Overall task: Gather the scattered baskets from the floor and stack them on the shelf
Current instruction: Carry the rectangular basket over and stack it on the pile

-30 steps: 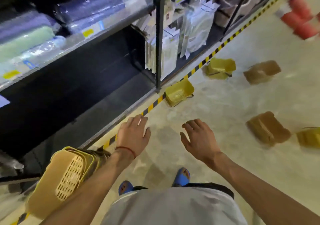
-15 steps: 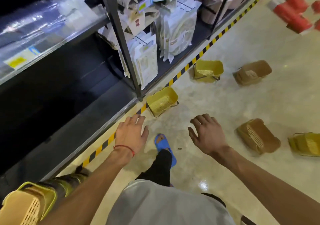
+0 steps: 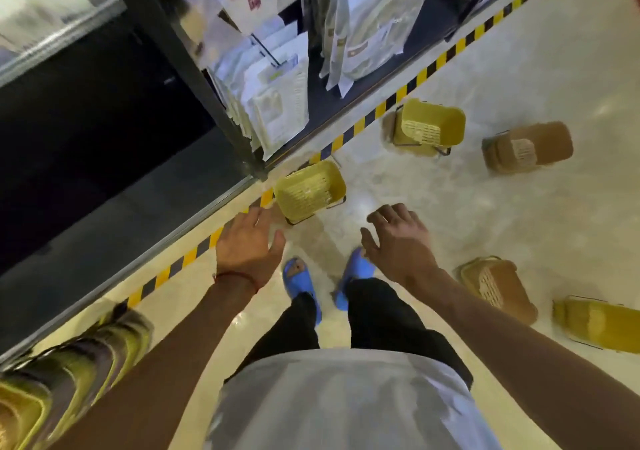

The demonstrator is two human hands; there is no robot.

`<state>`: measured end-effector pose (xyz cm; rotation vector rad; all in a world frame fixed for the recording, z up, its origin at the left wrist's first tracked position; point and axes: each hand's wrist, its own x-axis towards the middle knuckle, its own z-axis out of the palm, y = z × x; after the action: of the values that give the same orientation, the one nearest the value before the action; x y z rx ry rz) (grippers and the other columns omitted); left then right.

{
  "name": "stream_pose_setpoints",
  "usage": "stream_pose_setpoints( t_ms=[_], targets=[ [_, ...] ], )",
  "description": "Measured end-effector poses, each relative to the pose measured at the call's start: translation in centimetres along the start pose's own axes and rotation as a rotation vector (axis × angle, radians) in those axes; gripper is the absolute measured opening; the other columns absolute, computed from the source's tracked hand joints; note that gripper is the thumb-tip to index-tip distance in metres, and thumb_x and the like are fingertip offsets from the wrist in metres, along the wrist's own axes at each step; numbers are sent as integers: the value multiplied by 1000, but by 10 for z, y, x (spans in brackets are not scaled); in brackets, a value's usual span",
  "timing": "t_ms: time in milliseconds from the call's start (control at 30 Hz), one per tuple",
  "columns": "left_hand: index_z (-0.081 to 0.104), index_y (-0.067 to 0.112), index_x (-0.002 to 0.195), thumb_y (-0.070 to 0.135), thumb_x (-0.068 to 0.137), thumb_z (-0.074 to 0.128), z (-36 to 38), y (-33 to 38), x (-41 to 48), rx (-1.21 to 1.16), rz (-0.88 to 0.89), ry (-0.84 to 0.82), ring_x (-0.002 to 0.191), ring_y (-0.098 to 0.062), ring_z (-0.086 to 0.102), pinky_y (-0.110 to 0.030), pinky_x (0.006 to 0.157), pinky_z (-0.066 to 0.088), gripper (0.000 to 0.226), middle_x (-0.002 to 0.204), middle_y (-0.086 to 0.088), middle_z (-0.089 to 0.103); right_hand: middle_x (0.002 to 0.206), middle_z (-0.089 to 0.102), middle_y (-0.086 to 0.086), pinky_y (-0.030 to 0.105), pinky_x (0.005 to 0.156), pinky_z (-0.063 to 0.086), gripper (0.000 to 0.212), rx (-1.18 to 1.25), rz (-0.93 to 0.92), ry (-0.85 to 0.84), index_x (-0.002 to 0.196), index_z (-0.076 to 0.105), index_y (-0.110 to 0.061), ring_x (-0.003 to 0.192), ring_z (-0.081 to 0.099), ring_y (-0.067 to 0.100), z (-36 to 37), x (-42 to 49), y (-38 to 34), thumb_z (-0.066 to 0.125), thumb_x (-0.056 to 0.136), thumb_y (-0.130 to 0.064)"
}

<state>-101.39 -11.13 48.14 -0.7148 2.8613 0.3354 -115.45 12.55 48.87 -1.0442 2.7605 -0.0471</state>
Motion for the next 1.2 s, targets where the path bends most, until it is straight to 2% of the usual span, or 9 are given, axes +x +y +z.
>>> stream_pose_setpoints(
  t_ms=[100, 233, 467, 633, 733, 800, 900, 1033, 1200],
  targets=[
    [65, 12, 114, 42, 92, 44, 24, 7, 22, -15, -38, 41, 93, -34, 61, -40, 74, 50, 42, 107, -9, 67, 93, 68, 6, 38, 74, 47, 29, 37, -56, -51, 95, 71, -11, 91, 60, 32, 15, 39, 27, 55, 95, -36],
    [64, 16, 117, 37, 94, 51, 57, 28, 54, -103, -231, 13, 103, -35, 60, -44, 80, 49, 34, 114, -8, 66, 88, 67, 6, 36, 68, 45, 23, 69, -123, -131, 90, 70, -11, 87, 59, 33, 47, 94, 59, 64, 91, -33],
    [60, 19, 123, 35, 95, 54, 148, 43, 98, -211, -400, -74, 110, -30, 57, -43, 81, 48, 33, 121, -4, 62, 93, 69, 9, 39, 73, 47, 27, 68, -187, -238, 98, 72, -10, 93, 61, 34, 141, 168, 96, 61, 93, -33],
    [61, 20, 121, 35, 97, 55, 240, 22, 127, -489, -664, -57, 111, -24, 60, -39, 87, 49, 29, 125, -1, 61, 111, 68, 8, 39, 82, 47, 34, 148, -37, -371, 114, 70, -13, 112, 56, 31, 225, 203, 100, 53, 100, -38],
    [63, 15, 120, 30, 96, 59, 309, -1, 150, -654, -739, -14, 106, -22, 63, -26, 84, 44, 28, 122, -2, 64, 121, 65, 6, 39, 84, 47, 37, 237, 71, -366, 123, 66, -14, 119, 52, 29, 287, 225, 103, 51, 101, -39],
    [62, 14, 121, 29, 96, 61, 354, -16, 165, -739, -779, 14, 106, -21, 63, -26, 86, 46, 29, 122, -2, 64, 127, 62, 7, 41, 88, 47, 39, 307, 114, -366, 129, 61, -14, 122, 51, 30, 331, 241, 106, 49, 102, -40],
    [57, 13, 128, 29, 96, 63, 418, -37, 188, -882, -874, 44, 112, -20, 59, -31, 91, 47, 37, 129, -3, 59, 139, 54, 8, 44, 100, 47, 47, 479, 202, -346, 140, 52, -14, 127, 51, 29, 398, 267, 110, 47, 103, -42],
    [46, 9, 141, 31, 97, 62, 488, -59, 218, -1041, -1045, 118, 126, -20, 52, -15, 86, 45, 52, 143, -1, 49, 147, 49, 11, 45, 108, 43, 55, 656, 335, -305, 148, 44, -12, 131, 52, 27, 472, 302, 114, 40, 105, -47],
    [38, 16, 151, 43, 102, 47, 538, -63, 251, -1082, -1130, 74, 131, -17, 47, -22, 94, 35, 56, 152, -2, 44, 119, 61, 7, 33, 85, 38, 48, 731, 353, -370, 128, 51, -14, 109, 58, 28, 531, 323, 112, 27, 109, -51]
  ],
)
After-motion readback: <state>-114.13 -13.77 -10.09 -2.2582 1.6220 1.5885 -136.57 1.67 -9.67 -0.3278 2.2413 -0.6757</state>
